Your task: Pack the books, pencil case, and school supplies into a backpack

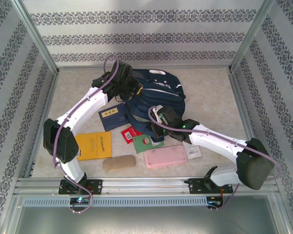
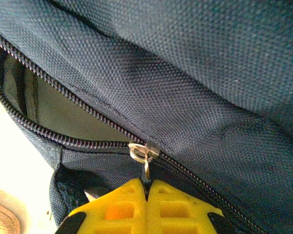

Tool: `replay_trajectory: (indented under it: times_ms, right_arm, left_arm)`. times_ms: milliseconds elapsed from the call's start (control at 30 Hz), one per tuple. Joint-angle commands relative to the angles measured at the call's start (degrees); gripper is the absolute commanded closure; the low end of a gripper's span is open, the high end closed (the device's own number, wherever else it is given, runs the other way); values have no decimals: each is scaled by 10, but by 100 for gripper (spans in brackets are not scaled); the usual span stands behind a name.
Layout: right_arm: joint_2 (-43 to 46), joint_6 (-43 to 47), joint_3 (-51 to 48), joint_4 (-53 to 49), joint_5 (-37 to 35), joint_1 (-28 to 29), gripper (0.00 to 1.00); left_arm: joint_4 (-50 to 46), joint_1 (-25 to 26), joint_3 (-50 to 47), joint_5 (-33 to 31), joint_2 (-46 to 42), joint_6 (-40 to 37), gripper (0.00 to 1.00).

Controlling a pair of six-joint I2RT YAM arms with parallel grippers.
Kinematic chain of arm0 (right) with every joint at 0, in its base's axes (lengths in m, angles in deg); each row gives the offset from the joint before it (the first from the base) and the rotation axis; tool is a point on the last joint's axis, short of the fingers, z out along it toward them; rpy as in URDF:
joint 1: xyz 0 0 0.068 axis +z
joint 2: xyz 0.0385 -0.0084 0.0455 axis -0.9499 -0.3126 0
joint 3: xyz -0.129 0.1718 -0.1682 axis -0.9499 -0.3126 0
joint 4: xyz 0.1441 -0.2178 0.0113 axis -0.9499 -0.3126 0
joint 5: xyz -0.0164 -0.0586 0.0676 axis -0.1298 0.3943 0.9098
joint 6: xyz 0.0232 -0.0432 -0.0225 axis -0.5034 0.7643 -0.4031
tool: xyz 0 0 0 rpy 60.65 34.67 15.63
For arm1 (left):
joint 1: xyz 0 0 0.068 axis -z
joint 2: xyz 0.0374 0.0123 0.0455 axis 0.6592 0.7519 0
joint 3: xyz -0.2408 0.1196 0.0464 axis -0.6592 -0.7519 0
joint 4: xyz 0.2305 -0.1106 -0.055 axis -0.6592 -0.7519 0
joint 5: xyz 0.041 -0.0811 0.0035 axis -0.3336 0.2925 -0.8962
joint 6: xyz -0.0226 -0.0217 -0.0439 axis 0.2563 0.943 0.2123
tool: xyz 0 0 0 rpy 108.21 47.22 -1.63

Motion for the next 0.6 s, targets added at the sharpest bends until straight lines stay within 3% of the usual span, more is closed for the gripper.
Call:
replay_trajectory:
  times_ms: [0,267,567]
  right_arm:
    - [25,14,14,-18,-15,-14,100]
    - [55,34,4,-55,17,-57,100]
    - [26,73,48,-126,9,-84,100]
  left_arm:
    - [58,-13,15,12,-36,-15,100]
    - [36,-43,21,42,-32,-89,100]
    - [-4,-47,72,127,14,-191,100]
